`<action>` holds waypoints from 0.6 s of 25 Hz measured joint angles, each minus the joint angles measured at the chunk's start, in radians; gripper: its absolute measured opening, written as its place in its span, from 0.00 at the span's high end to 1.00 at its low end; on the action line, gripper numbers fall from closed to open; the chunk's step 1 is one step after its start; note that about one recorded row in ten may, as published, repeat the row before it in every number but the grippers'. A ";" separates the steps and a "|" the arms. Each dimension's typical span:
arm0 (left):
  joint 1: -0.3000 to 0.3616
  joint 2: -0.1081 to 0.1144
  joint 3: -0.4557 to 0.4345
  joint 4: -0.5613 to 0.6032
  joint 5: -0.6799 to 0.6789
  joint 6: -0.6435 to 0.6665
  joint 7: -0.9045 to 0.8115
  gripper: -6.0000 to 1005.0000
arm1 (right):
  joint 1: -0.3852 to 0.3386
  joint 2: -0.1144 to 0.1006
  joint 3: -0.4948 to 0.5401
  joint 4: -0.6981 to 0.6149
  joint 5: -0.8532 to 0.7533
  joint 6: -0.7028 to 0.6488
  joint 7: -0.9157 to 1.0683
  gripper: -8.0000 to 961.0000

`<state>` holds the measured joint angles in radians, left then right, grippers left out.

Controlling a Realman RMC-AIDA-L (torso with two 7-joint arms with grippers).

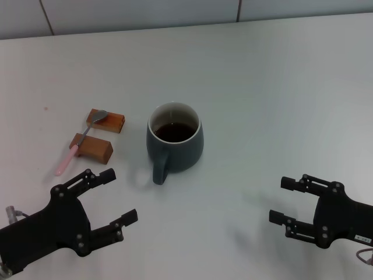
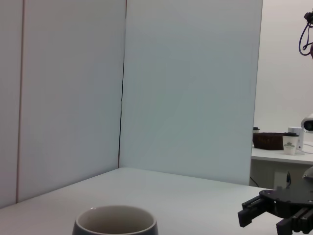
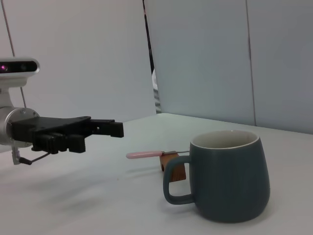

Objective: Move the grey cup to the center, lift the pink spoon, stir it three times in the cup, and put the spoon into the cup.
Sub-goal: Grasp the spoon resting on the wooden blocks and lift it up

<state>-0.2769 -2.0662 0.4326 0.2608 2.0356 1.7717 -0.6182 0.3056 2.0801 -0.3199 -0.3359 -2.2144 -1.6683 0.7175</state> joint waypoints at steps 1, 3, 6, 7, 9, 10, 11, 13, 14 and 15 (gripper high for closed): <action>0.000 0.000 0.000 0.000 0.000 0.000 0.000 0.19 | 0.001 0.000 -0.001 0.000 0.000 0.000 0.000 0.30; 0.000 -0.001 0.000 0.000 0.001 0.000 0.000 0.19 | 0.001 0.000 -0.002 0.000 0.000 -0.001 0.000 0.24; 0.000 -0.001 0.000 -0.003 0.001 0.000 0.000 0.19 | 0.001 0.000 -0.003 0.000 0.001 -0.001 0.000 0.21; 0.000 -0.001 0.000 -0.006 0.001 0.000 0.000 0.19 | 0.002 0.000 -0.004 0.000 0.001 -0.001 -0.001 0.20; -0.001 -0.001 0.000 -0.008 0.001 0.000 0.000 0.19 | 0.003 0.000 -0.005 0.000 0.001 -0.001 -0.001 0.19; 0.000 -0.001 0.000 -0.011 0.000 0.000 0.000 0.20 | 0.003 0.000 -0.005 0.000 0.001 -0.001 -0.001 0.18; 0.001 -0.001 -0.003 -0.012 -0.002 0.003 0.000 0.20 | 0.003 0.000 -0.005 0.000 0.001 -0.001 -0.001 0.17; 0.006 -0.001 -0.021 -0.017 -0.017 0.017 -0.009 0.20 | 0.003 0.000 -0.005 0.000 0.001 0.001 -0.001 0.15; 0.010 -0.001 -0.049 -0.032 -0.036 0.026 -0.024 0.20 | 0.004 0.000 -0.005 0.000 0.001 0.002 -0.001 0.14; 0.015 0.000 -0.101 -0.065 -0.070 0.041 -0.056 0.20 | 0.004 0.000 -0.005 0.001 0.001 0.002 -0.001 0.14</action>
<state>-0.2615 -2.0664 0.3320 0.1962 1.9660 1.8125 -0.6743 0.3100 2.0801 -0.3252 -0.3347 -2.2134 -1.6666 0.7164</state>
